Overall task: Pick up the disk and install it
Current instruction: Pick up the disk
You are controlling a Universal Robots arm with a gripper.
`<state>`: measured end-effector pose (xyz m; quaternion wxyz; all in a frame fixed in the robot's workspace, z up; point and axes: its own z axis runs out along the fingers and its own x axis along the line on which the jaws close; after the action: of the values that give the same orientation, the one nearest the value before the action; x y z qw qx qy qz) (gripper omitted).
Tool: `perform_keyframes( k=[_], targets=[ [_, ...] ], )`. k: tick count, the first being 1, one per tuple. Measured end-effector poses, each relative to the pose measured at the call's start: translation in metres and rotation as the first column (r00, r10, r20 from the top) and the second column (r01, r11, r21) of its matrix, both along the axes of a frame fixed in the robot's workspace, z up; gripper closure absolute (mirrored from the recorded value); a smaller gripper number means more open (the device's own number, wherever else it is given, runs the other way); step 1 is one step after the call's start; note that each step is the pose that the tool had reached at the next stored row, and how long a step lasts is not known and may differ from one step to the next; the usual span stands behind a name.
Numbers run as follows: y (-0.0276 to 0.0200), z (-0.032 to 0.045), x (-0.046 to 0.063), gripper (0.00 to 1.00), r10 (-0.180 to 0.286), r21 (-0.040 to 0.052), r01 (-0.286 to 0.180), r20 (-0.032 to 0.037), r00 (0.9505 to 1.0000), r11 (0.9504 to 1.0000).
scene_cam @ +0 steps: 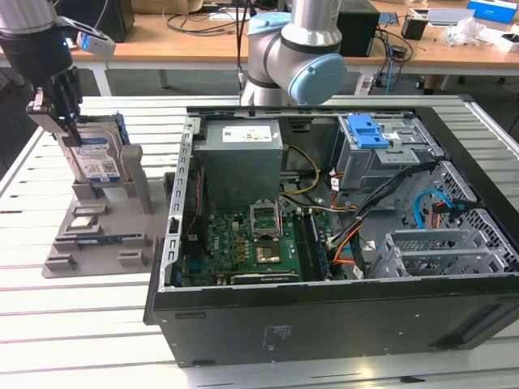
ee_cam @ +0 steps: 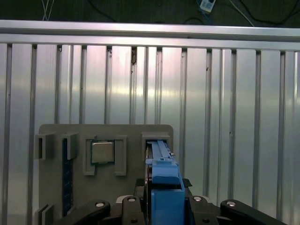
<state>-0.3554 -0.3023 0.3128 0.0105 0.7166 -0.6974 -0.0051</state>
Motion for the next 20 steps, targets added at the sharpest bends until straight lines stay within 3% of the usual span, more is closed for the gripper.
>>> perform_keyframes(
  k=[7,14,20],
  targets=[
    [0.0000,0.0085,0.000,0.64,0.000,0.0002,0.000,0.0002,1.0000,1.0000],
    [0.0004,0.0248,0.000,0.64,0.000,0.0019,0.000,0.0001,1.0000,1.0000],
    [0.0003,0.0271,0.000,0.64,0.000,0.0021,0.000,0.0004,1.0000,1.0000]
  ],
)
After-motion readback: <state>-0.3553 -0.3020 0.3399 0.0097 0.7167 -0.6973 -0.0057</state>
